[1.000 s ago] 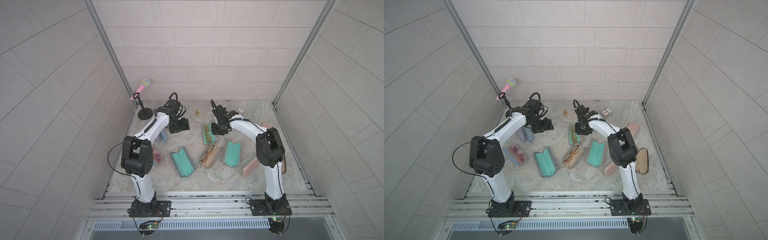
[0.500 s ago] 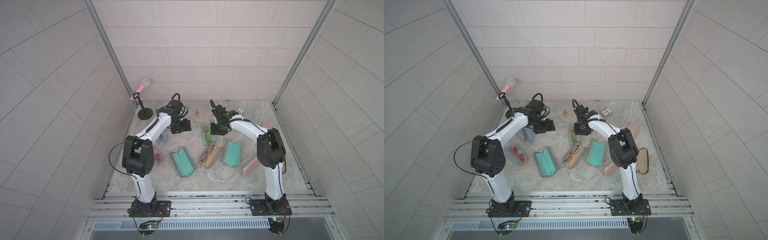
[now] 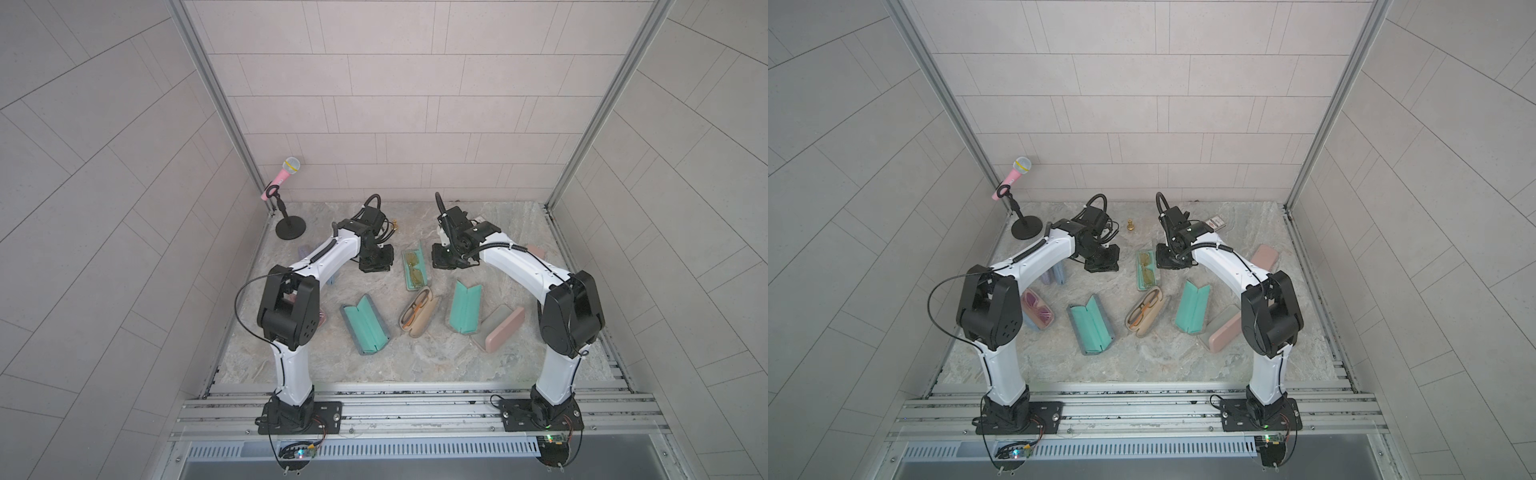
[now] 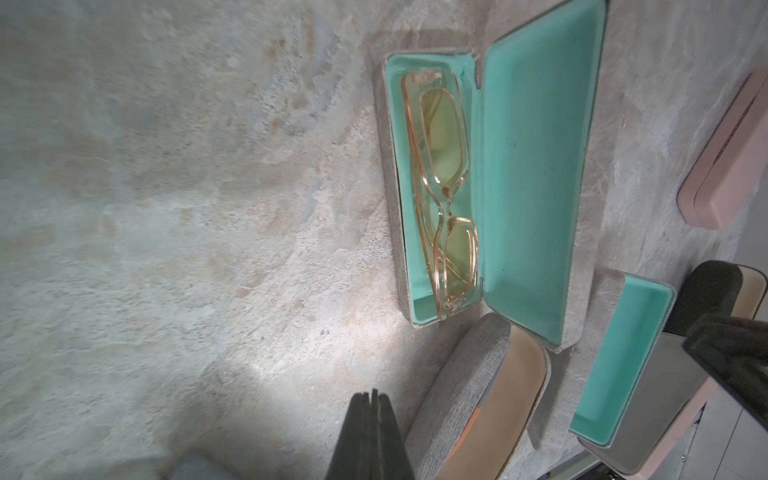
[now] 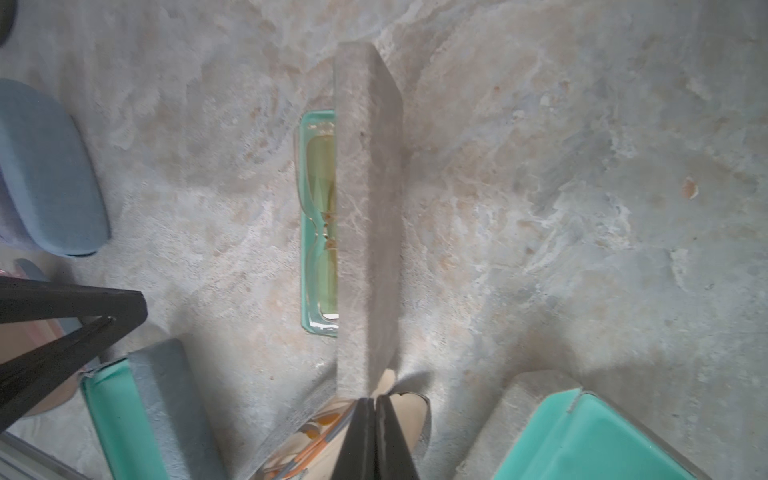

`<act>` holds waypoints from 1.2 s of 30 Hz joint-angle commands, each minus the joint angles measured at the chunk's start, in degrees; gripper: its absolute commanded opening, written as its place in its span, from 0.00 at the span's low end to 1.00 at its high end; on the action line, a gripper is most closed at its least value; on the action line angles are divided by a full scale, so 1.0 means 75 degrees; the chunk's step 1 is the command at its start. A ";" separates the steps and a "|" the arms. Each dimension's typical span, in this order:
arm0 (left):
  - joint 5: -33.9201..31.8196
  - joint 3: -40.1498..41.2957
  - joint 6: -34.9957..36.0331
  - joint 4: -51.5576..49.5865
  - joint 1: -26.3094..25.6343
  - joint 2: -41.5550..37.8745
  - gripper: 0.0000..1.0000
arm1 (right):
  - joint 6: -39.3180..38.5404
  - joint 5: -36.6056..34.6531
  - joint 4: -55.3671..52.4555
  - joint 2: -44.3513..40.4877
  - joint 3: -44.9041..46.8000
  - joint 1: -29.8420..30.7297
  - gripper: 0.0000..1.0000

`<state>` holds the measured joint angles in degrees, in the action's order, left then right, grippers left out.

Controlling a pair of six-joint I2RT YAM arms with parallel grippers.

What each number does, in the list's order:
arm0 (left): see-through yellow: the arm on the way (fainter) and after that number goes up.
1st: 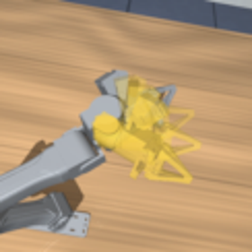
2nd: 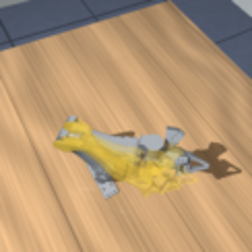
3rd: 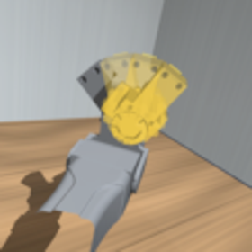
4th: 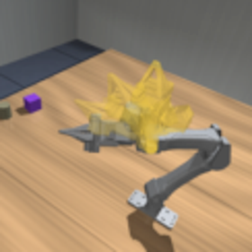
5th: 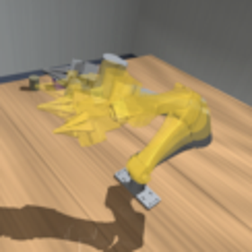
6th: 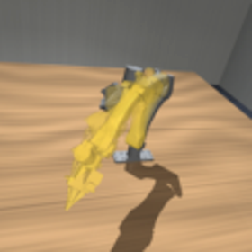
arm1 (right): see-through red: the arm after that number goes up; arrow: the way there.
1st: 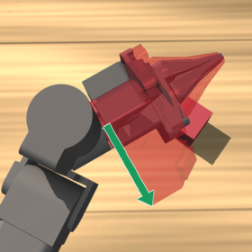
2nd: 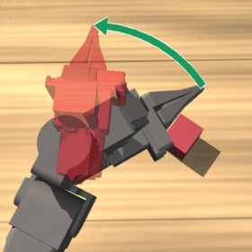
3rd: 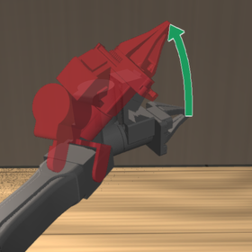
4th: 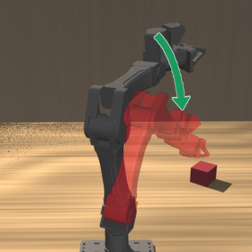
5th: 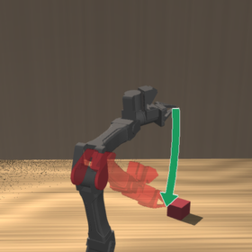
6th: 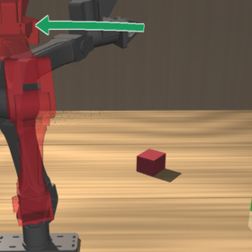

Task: Close the glasses case
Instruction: Close the glasses case at the center of the board.

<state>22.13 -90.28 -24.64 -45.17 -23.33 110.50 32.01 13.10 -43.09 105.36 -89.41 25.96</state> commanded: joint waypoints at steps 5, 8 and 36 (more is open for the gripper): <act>0.0126 0.0198 -0.0393 0.0531 -0.0146 0.0449 0.00 | -0.0106 0.0563 0.0299 -0.0033 0.0175 -0.0301 0.03; 0.0162 0.0282 -0.0470 0.0705 -0.0144 0.0626 0.00 | -0.0090 0.0946 0.0500 0.0099 0.0205 -0.0396 0.02; 0.0505 0.0096 -0.0874 0.1581 -0.0138 0.1878 0.00 | -0.0172 0.2319 0.0638 0.1408 -0.0471 -0.0615 0.00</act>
<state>25.67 -88.58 -30.48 -33.78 -24.40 122.93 31.51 28.86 -37.69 115.11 -91.57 21.17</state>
